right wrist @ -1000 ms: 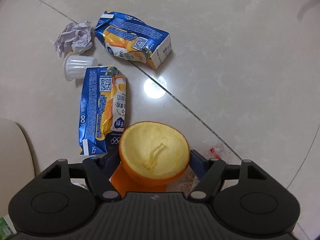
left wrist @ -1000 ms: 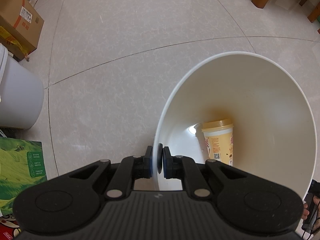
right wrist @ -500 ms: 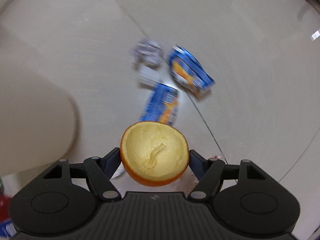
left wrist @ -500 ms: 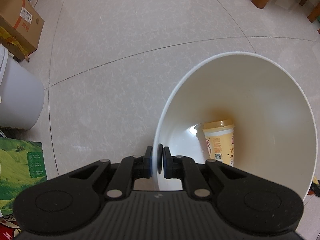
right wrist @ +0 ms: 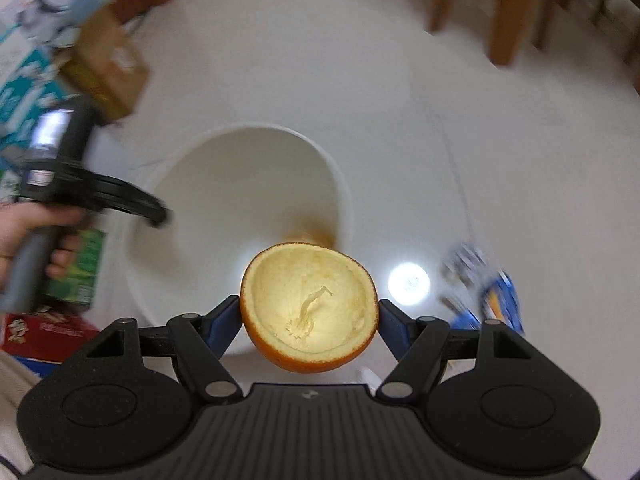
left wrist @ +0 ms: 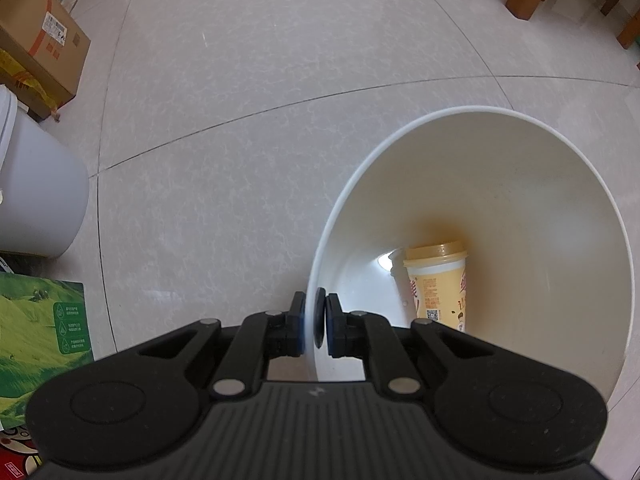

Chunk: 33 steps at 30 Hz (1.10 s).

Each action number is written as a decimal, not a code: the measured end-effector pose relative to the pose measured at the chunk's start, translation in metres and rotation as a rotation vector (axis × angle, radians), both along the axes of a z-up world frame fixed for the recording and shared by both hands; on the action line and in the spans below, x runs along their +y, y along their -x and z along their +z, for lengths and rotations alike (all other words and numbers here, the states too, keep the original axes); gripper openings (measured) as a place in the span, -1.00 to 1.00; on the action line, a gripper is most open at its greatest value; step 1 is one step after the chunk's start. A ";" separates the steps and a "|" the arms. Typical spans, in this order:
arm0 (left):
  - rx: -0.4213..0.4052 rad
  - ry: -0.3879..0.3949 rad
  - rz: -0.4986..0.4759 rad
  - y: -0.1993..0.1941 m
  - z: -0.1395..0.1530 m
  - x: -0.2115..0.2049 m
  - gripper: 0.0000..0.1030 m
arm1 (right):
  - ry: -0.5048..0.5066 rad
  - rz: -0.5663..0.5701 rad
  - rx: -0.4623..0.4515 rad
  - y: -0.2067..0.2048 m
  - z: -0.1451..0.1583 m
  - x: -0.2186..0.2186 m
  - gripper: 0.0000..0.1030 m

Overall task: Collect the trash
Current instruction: 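Carry the orange peel over the bin and release it, then grasp the clear plastic bag with the right gripper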

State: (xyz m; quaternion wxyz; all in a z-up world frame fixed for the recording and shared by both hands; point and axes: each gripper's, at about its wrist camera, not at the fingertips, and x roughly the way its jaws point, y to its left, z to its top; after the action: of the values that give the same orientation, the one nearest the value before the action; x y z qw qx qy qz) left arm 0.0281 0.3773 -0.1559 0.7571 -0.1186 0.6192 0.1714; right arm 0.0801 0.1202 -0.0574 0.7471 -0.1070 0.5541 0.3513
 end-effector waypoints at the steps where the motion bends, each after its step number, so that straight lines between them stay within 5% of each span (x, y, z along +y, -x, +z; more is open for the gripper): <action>1: -0.001 0.000 -0.001 0.000 0.000 0.000 -0.84 | -0.009 0.016 -0.003 0.003 0.005 0.010 0.50; 8: 0.000 0.000 -0.004 0.001 0.000 0.000 -0.84 | -0.029 0.146 -0.009 0.018 0.000 0.060 0.57; 11: -0.001 0.005 0.000 0.001 -0.001 0.002 -0.84 | -0.049 0.152 -0.034 0.023 0.000 0.063 0.84; 17: -0.002 0.006 0.001 0.002 -0.001 0.003 -0.84 | -0.055 0.166 -0.102 0.026 0.010 0.056 0.92; 22: -0.003 0.006 0.001 0.002 -0.002 0.003 -0.84 | -0.092 0.146 -0.201 0.028 0.024 0.034 1.00; 26: -0.003 0.003 0.000 0.002 -0.002 0.002 -0.84 | -0.111 0.128 -0.368 0.033 0.024 0.004 1.00; 30: -0.003 0.005 0.001 0.001 -0.002 0.002 -0.84 | 0.025 0.140 -0.515 0.041 0.004 -0.021 1.00; 33: -0.001 0.001 0.000 0.001 -0.001 0.001 -0.84 | 0.095 0.127 -0.479 0.042 -0.023 -0.036 1.00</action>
State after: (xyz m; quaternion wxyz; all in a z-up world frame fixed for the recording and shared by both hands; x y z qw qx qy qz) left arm 0.0271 0.3780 -0.1574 0.7575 -0.1190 0.6188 0.1710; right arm 0.0384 0.0845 -0.0805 0.8277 -0.2567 0.3691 0.3359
